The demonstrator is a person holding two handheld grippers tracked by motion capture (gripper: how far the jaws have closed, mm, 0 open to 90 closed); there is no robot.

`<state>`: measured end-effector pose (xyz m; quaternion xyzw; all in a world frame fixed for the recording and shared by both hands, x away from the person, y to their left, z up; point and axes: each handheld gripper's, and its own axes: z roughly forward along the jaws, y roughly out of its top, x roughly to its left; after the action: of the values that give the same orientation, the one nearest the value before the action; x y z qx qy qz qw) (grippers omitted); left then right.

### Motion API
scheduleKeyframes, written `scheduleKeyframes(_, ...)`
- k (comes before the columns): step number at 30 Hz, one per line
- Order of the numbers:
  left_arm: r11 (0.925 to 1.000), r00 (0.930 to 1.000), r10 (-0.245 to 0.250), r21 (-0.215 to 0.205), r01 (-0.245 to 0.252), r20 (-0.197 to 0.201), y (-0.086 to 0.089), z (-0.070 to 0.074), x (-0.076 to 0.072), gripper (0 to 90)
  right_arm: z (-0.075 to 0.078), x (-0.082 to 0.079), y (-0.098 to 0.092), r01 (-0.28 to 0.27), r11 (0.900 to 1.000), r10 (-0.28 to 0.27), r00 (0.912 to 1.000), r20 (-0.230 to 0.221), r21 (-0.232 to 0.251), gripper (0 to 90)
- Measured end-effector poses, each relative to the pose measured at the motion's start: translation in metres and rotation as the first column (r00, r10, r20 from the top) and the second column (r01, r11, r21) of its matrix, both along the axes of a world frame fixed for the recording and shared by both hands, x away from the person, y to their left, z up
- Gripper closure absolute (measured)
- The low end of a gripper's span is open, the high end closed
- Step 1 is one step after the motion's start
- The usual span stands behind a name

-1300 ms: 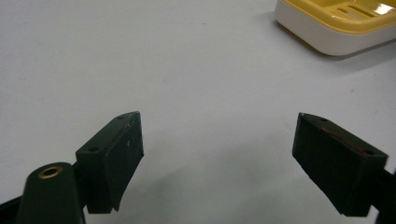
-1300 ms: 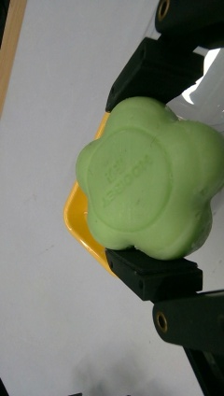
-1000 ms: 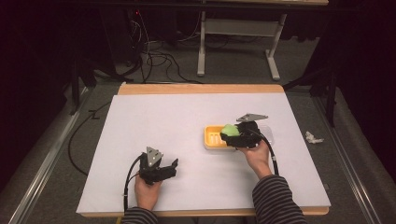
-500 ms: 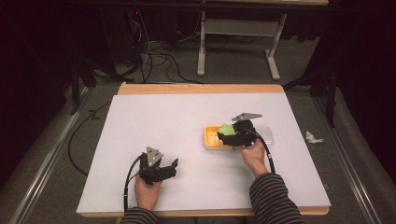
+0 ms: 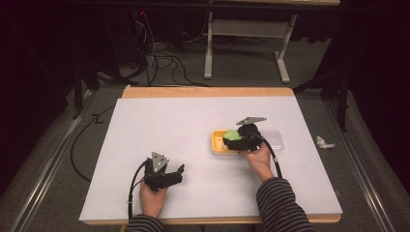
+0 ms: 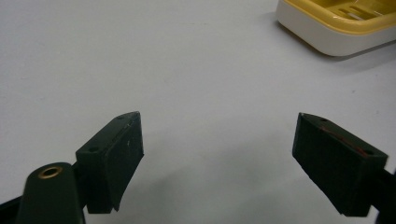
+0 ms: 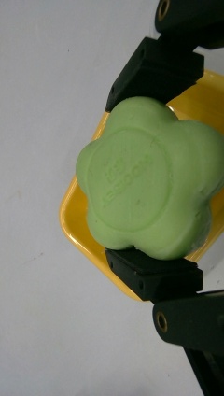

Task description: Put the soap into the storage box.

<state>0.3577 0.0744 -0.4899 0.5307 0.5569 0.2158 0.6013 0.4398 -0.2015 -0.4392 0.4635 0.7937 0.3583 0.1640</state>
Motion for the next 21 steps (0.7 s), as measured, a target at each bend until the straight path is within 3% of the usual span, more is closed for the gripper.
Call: scheduleKeyframes(21, 1.0, 1.0, -0.001, 0.003, 0.001, 0.0, 0.0003, 0.0, -0.0002, 17.0, -0.0102, 0.005, 0.003, 0.01, 1.0, -0.01, 0.9995, -0.029, -0.016, 26.6)
